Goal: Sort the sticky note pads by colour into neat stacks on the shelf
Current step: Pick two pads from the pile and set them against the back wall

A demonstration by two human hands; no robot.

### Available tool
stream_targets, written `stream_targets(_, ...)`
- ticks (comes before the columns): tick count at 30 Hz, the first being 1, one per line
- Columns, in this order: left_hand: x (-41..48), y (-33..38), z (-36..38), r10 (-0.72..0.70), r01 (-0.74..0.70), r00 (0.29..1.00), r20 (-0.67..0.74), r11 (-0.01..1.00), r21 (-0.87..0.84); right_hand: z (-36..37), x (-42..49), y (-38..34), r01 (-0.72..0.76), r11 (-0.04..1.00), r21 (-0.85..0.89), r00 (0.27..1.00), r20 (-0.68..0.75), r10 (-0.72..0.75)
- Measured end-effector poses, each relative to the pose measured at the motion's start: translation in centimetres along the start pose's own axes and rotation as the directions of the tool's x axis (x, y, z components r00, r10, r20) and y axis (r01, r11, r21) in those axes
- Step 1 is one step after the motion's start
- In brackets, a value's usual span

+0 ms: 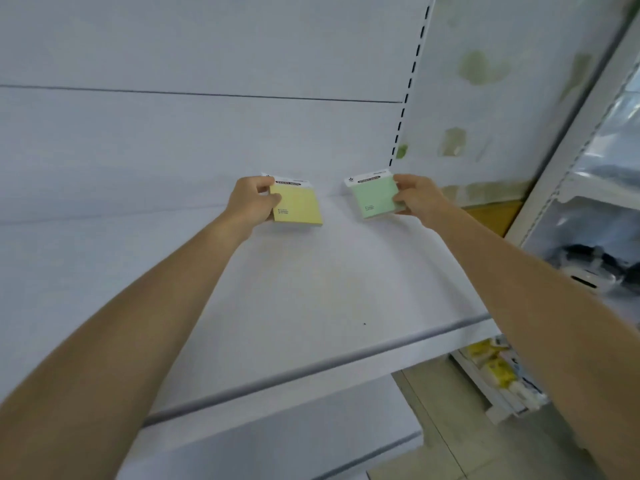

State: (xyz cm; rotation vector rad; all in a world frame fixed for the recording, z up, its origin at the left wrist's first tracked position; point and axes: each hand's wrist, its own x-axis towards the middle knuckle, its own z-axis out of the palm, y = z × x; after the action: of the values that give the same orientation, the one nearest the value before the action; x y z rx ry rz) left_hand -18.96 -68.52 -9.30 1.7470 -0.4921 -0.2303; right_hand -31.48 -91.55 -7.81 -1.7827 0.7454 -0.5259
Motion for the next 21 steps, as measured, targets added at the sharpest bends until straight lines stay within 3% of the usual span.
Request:
stream_targets(3, 0.2, -0.1, 2.1, -0.033, 0.037, 0.998, -0.054, 0.997, 0.067, -0.4, 1.5, 1.2, 0.03, 0.997, -0.065, 1.0, 0.007, -0.03)
stream_targets(5, 0.6, -0.3, 3.1, -0.012, 0.026, 0.996, -0.093, 0.989, 0.144, -0.5, 1.7, 2.2, 0.094, 0.974, -0.206, 0.995, -0.026, -0.101)
stream_targets(8, 0.2, -0.4, 4.3, 0.072, -0.019, 0.99, -0.125, 0.922, 0.387, -0.5, 1.9, 3.8, 0.179, 0.914, -0.365, 0.979, -0.028, -0.203)
stream_targets(10, -0.2, -0.6, 4.9, 0.136, -0.078, 0.987, -0.083, 0.866, 0.494, -0.3, 2.0, 4.3, 0.218, 0.864, -0.454, 0.968, -0.015, -0.251)
stream_targets(15, -1.1, -1.4, 5.6, 0.027, -0.054, 0.998, 0.054, 0.808, 0.587, 0.1, 1.6, 4.3, 0.231, 0.66, -0.715, 0.964, 0.075, -0.256)
stream_targets(21, -1.7, -1.2, 5.6, 0.045, -0.099, 0.995, 0.093, 0.658, 0.747, -0.1, 1.3, 4.3, 0.247, 0.618, -0.746, 0.968, 0.157, -0.198)
